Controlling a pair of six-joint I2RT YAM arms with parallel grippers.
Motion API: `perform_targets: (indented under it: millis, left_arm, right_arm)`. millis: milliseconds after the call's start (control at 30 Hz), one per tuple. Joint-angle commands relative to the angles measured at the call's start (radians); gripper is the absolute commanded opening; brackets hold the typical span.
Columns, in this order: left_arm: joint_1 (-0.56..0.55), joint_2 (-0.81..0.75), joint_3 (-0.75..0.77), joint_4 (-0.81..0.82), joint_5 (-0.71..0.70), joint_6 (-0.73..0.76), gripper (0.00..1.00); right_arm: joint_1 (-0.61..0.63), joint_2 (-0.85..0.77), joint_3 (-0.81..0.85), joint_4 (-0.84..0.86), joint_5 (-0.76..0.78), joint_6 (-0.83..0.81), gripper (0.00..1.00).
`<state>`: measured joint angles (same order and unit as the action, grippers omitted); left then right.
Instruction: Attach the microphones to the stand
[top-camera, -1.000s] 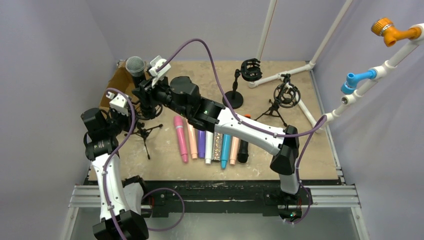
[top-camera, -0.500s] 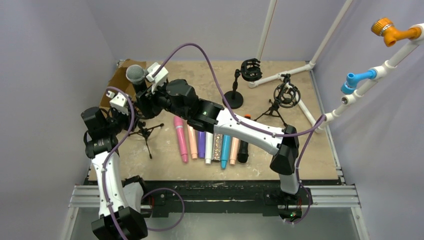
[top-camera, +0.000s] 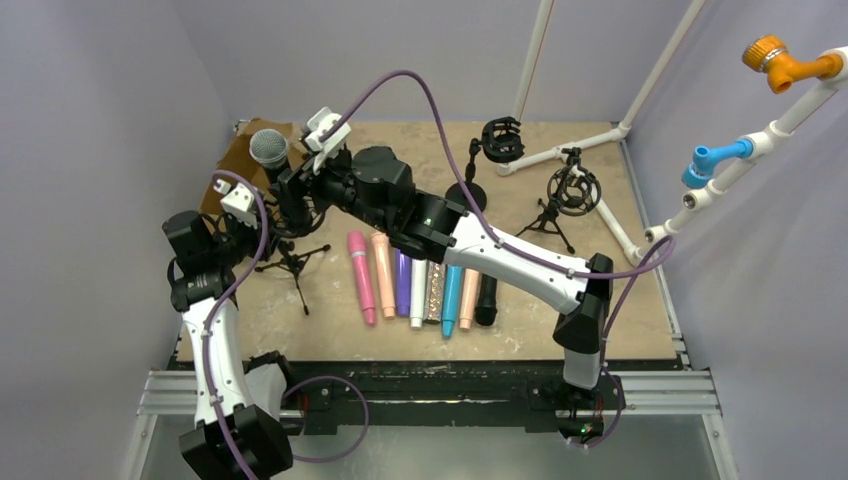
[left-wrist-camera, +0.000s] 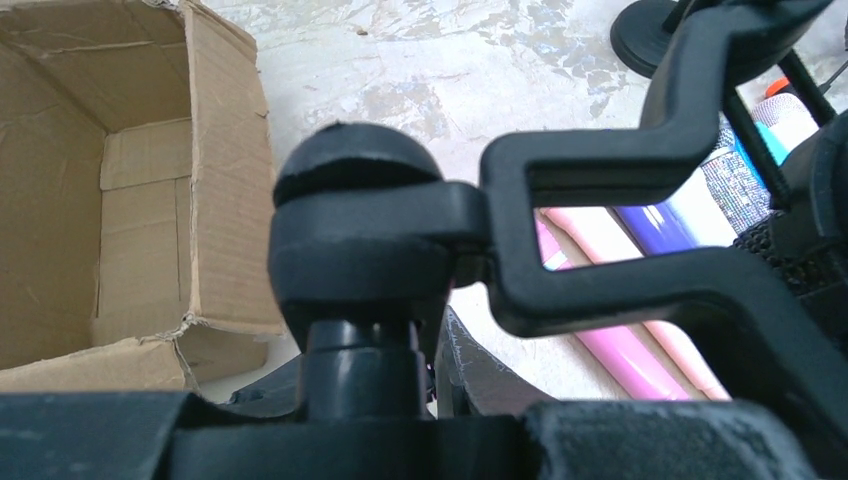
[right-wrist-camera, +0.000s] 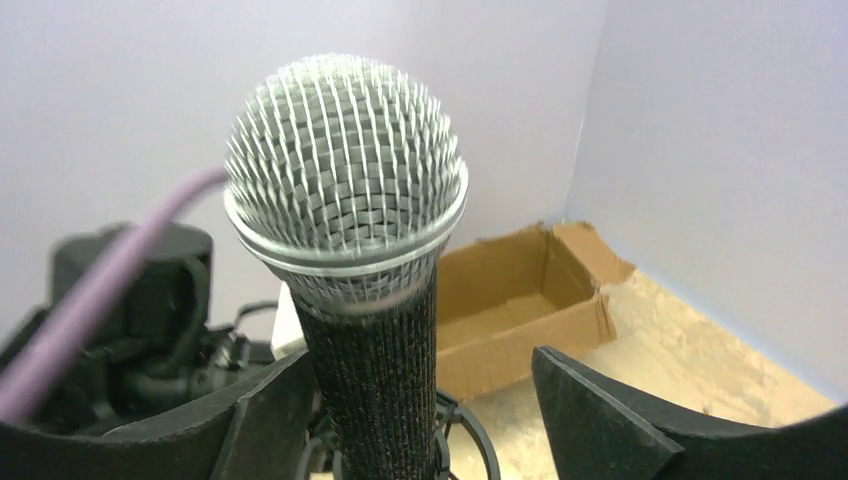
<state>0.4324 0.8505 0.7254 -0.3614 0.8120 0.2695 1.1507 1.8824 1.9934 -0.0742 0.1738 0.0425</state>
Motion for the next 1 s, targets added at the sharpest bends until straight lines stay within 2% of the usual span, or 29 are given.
perform_targets:
  millis: [0, 133, 167, 367, 467, 500, 633, 733, 833, 967]
  left_arm:
    - [-0.004, 0.033, -0.014, -0.039, 0.049, -0.048, 0.15]
    - [-0.01, 0.049, -0.011, 0.012, 0.069, -0.09, 0.17]
    - [-0.016, 0.053, -0.011, 0.018, 0.069, -0.089, 0.17]
    - [-0.066, 0.084, -0.007, 0.048, 0.042, -0.072, 0.18]
    - [-0.094, 0.091, -0.007, 0.07, 0.013, -0.057, 0.18]
    - [-0.101, 0.09, -0.007, 0.078, 0.002, -0.056, 0.18]
    - [-0.137, 0.084, -0.01, 0.105, -0.054, -0.029, 0.18]
    - [-0.153, 0.078, -0.016, 0.126, -0.094, -0.019, 0.18]
    - [-0.153, 0.084, -0.017, 0.128, -0.098, -0.017, 0.18]
    - [-0.154, 0.09, -0.015, 0.133, -0.099, -0.032, 0.18]
  right_arm:
    - [-0.003, -0.09, 0.019, 0.149, 0.018, -0.026, 0.76]
    - [-0.003, -0.073, 0.014, 0.176, 0.038, -0.049, 0.52]
    - [-0.003, -0.061, 0.023, 0.167, 0.04, -0.05, 0.49]
    - [-0.005, -0.029, 0.021, 0.137, 0.019, -0.029, 0.44]
    - [-0.005, -0.023, 0.011, 0.125, -0.002, -0.012, 0.44]
    - [-0.005, -0.022, 0.007, 0.119, -0.005, -0.006, 0.46]
    - [-0.008, -0.035, -0.037, 0.13, -0.009, 0.013, 0.64]
    - [-0.012, -0.054, -0.067, 0.147, -0.022, 0.024, 0.7]
    - [-0.014, -0.062, -0.07, 0.162, -0.009, 0.026, 0.63]
    - [-0.017, -0.059, -0.07, 0.163, -0.002, 0.028, 0.42]
